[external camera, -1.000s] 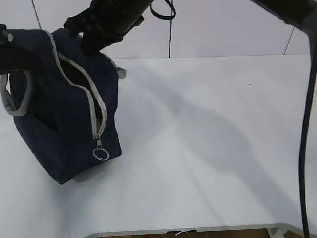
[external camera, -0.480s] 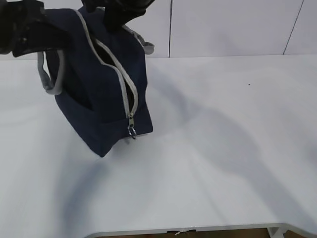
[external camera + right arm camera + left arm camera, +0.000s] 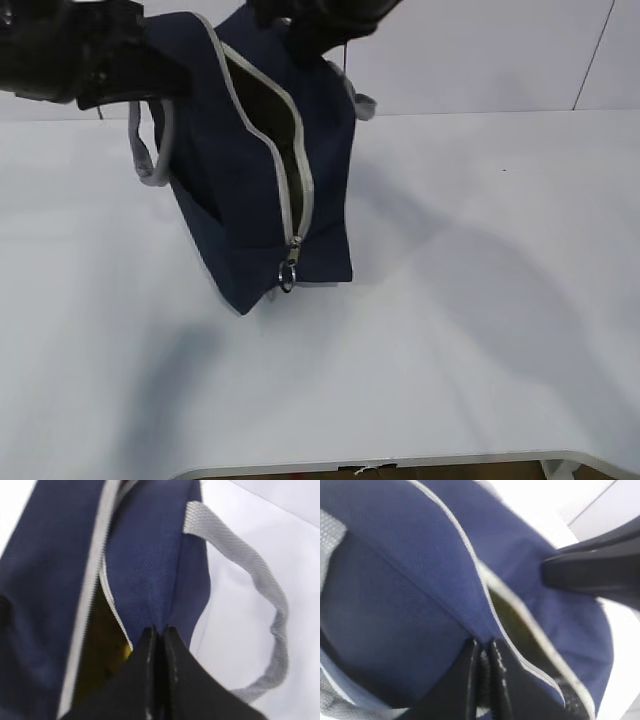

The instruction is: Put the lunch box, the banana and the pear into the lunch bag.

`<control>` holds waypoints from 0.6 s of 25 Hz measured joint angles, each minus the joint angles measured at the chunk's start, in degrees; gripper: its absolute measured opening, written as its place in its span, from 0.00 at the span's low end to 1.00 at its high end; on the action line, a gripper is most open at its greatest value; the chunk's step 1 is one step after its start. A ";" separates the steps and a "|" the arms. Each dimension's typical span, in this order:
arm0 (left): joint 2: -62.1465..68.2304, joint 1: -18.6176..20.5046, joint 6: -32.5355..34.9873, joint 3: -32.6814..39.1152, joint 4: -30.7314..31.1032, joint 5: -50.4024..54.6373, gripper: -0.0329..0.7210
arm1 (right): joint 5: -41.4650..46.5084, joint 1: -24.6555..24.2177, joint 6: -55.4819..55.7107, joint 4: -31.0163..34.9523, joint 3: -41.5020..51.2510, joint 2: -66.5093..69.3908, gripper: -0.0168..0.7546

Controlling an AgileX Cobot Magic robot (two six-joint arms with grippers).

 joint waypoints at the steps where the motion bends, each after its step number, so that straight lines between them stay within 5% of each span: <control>1: 0.47 -0.85 0.31 0.00 -0.08 -0.11 0.04 | -1.34 -0.54 0.09 0.00 3.13 -1.64 0.05; 15: 12.70 -11.08 7.04 -9.99 -4.93 0.53 0.04 | -22.06 -3.21 3.20 -0.32 37.19 -21.43 0.05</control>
